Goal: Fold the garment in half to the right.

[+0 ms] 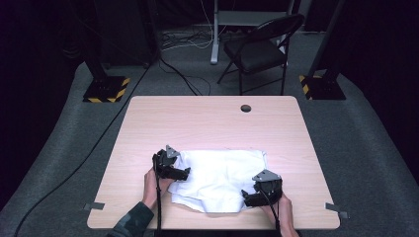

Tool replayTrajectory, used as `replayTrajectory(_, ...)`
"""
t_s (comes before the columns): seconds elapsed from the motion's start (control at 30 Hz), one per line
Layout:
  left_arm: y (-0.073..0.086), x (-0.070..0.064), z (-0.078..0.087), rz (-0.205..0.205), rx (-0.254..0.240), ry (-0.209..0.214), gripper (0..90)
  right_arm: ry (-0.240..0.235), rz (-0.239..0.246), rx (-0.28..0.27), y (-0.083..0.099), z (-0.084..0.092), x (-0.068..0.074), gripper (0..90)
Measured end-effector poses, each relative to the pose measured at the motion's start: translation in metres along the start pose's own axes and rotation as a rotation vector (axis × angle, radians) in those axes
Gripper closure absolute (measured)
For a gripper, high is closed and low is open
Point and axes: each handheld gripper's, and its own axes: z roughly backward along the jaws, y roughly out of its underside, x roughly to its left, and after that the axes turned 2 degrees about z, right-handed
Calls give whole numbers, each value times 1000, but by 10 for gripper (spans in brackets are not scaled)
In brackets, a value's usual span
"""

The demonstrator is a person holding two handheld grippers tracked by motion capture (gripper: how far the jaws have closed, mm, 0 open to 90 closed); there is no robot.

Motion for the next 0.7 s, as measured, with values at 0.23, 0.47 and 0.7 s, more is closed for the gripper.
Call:
replayTrajectory(0.23,1,-4,0,-15,-7,-8,0,3,-15,32,7,-5,-5,40)
replayTrajectory(0.47,2,-12,0,-29,-18,-5,0,-1,-24,30,14,0,-7,40)
replayTrajectory(0.7,-1,-12,2,-18,-29,8,0,-20,-42,17,15,6,-13,29)
